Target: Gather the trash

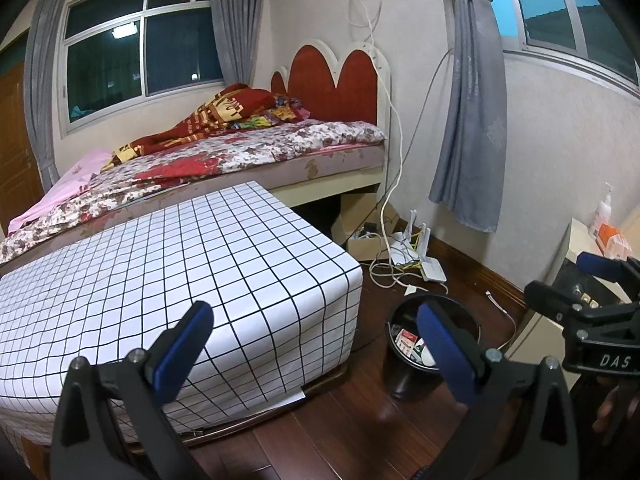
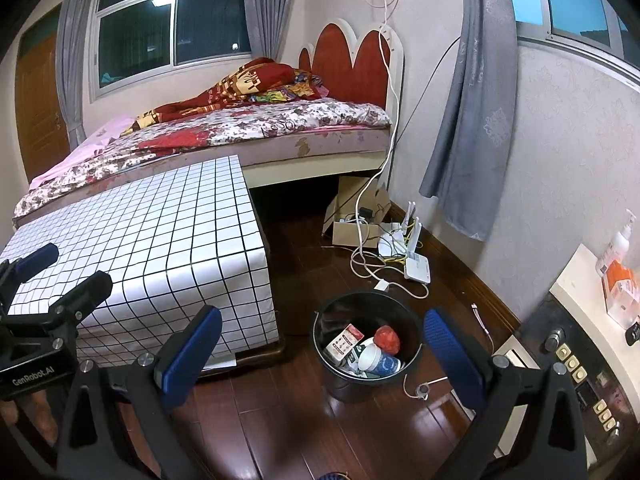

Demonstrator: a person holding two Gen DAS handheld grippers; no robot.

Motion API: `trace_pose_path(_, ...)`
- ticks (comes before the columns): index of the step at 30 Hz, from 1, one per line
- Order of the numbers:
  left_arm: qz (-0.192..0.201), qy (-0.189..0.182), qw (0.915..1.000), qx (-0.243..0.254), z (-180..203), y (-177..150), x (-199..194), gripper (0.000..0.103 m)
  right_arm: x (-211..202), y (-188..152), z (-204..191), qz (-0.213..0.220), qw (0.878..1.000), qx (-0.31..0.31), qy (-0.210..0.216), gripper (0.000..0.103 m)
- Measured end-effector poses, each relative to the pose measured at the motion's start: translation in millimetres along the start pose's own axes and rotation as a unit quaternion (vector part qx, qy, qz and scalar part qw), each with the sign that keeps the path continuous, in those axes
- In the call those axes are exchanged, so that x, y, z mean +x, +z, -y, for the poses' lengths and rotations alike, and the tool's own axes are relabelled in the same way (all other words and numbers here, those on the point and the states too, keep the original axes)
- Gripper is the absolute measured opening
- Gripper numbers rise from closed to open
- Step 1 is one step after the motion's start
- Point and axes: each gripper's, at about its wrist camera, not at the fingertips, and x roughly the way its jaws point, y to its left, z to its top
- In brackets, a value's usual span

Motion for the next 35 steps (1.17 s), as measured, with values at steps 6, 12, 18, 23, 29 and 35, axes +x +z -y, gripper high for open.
trace_pose_path(6, 0.002, 0.001, 1.0000, 0.003, 2.4, 0.6, -0.2, 0.102, -0.3, -1.3, 0.0, 0.001, 1.000, 0.001, -0.002, 0.102)
trace_pose_path(12, 0.007, 0.003, 0.9999, 0.007, 1.6, 2.2, 0.3, 0.102, -0.1, -3.0, 0.4, 0.001, 1.000, 0.001, -0.002, 0.102)
trace_pose_path(18, 0.007, 0.002, 0.9999, 0.009, 4.0, 2.2, 0.3, 0.102, 0.1, -3.5, 0.1, 0.001, 1.000, 0.000, -0.002, 0.102)
trace_pose_path(23, 0.006, 0.002, 0.9999, 0.009, 4.7, 2.7, 0.6, 0.102, 0.2, -3.3, 0.4, 0.001, 1.000, 0.000, -0.002, 0.102)
trace_pose_path(29, 0.008, -0.006, 0.9999, 0.010, 3.4, 2.0, 2.0, 0.102, 0.6, -3.1, 0.5, 0.001, 1.000, 0.000, -0.002, 0.102)
trace_pose_path(35, 0.011, -0.021, 0.9996, 0.016, 4.4, 3.3, 1.5, 0.102, 0.9, -2.1, 1.8, 0.001, 1.000, 0.000, -0.003, 0.102)
